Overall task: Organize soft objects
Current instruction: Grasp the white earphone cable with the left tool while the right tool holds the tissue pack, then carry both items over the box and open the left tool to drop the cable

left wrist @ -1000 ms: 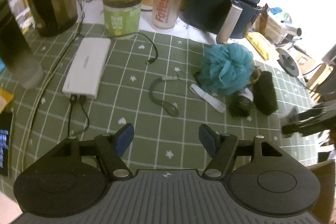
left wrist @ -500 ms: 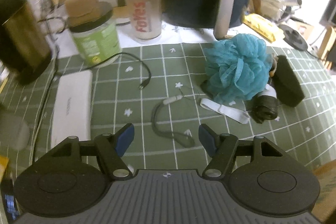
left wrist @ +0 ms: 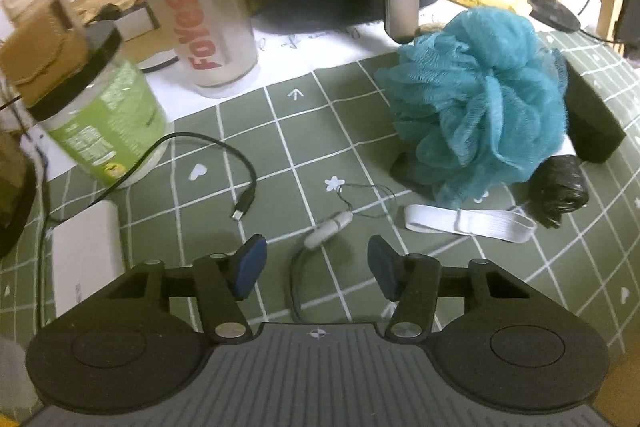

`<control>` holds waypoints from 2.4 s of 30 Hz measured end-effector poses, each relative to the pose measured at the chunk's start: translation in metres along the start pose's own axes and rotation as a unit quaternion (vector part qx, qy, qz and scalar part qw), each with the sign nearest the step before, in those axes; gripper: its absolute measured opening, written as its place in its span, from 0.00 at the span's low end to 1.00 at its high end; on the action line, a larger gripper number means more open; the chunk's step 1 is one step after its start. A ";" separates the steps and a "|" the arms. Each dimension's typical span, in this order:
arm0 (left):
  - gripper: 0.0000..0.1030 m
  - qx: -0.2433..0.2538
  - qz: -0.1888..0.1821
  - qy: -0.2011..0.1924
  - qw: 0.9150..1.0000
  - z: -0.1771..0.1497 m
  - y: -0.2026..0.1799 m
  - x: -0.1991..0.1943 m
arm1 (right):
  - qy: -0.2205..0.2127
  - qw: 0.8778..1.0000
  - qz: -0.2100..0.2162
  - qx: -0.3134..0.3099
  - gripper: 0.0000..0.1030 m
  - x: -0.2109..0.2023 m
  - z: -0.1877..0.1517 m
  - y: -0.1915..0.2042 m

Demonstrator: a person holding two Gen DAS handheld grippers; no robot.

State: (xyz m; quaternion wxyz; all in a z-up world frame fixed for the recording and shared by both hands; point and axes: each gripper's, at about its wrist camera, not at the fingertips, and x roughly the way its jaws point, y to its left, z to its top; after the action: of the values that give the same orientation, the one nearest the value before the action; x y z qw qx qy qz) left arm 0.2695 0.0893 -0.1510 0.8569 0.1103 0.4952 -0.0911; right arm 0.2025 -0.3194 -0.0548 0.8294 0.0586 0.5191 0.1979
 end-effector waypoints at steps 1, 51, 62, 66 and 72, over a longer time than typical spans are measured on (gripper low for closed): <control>0.44 0.007 -0.003 0.003 1.000 0.001 0.000 0.005 | -0.002 1.000 0.000 0.004 0.70 -0.003 -0.002 -0.001; 0.09 -0.119 -0.035 -0.105 0.987 0.009 -0.006 -0.167 | -0.063 0.996 0.048 -0.045 0.70 -0.062 -0.026 0.039; 0.09 -0.124 -0.091 -0.137 0.979 -0.001 -0.045 -0.227 | -0.052 0.992 0.074 -0.086 0.70 -0.069 -0.046 0.060; 0.09 -0.122 -0.105 -0.132 0.978 -0.010 -0.062 -0.236 | -0.043 0.991 0.083 -0.093 0.70 -0.067 -0.056 0.065; 0.09 -0.117 -0.120 -0.111 0.980 -0.028 -0.090 -0.240 | -0.030 0.990 0.091 -0.102 0.70 -0.064 -0.072 0.070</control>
State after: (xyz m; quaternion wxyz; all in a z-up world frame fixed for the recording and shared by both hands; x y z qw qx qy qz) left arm 0.1041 0.0225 0.0350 0.8964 -0.0616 0.4136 -0.1470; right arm 0.0955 -0.2884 -0.0132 0.8248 0.0261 0.4636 0.3227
